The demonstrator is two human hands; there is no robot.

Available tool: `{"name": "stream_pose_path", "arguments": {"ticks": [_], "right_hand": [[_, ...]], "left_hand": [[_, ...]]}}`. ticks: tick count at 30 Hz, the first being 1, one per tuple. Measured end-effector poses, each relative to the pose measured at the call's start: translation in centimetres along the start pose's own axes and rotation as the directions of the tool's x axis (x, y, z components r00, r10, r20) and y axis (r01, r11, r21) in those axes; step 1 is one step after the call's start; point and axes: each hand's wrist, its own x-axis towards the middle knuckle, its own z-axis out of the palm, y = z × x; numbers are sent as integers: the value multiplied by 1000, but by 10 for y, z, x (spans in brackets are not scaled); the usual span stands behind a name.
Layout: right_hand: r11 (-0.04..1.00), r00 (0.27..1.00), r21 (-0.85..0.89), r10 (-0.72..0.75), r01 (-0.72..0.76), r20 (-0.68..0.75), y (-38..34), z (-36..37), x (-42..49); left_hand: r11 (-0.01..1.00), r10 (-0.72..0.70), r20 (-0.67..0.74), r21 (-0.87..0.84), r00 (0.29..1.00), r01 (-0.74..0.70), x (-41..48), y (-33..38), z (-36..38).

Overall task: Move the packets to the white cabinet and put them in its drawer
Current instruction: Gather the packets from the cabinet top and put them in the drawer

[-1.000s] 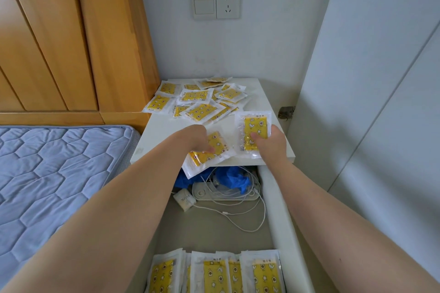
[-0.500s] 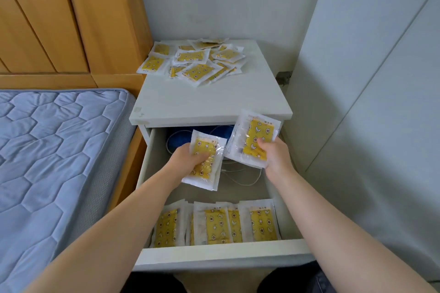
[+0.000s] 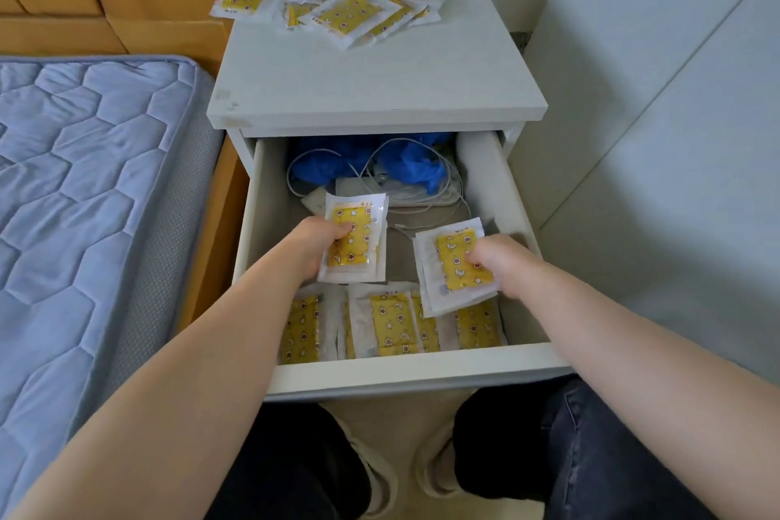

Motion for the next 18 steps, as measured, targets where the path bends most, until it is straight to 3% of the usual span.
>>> {"name": "stream_pose_path", "arguments": {"ticks": [3,5,9,10,12,14,16,18], "right_hand": [[939,1000,-343,-25,28,13,9,5,-10],[800,995,-593,-44,90,92,9,12,-20],[342,983,-931,77,131,166,7,26,-27],[207,977,-964,89,170,191,10,29,-26],[39,980,-980,38,196,197,13,34,-25],[-8,986,-992,-106,129,129,9,38,-29],[33,945,-993,-312,110,94,2,40,-29],[134,852,-949,-489,287,188,0,45,-20]], "left_hand": [[1000,0,8,18,1000,-1,0,0,0],[999,8,21,34,1000,-8,0,0,1],[993,21,40,115,999,-26,-3,0,2],[992,24,40,126,999,-29,-3,0,2],[990,34,37,139,999,-38,-4,1,1],[987,48,37,151,998,-53,-3,2,1],[984,65,39,162,997,-70,-3,3,1],[981,75,38,178,997,-80,-3,4,2]]}}
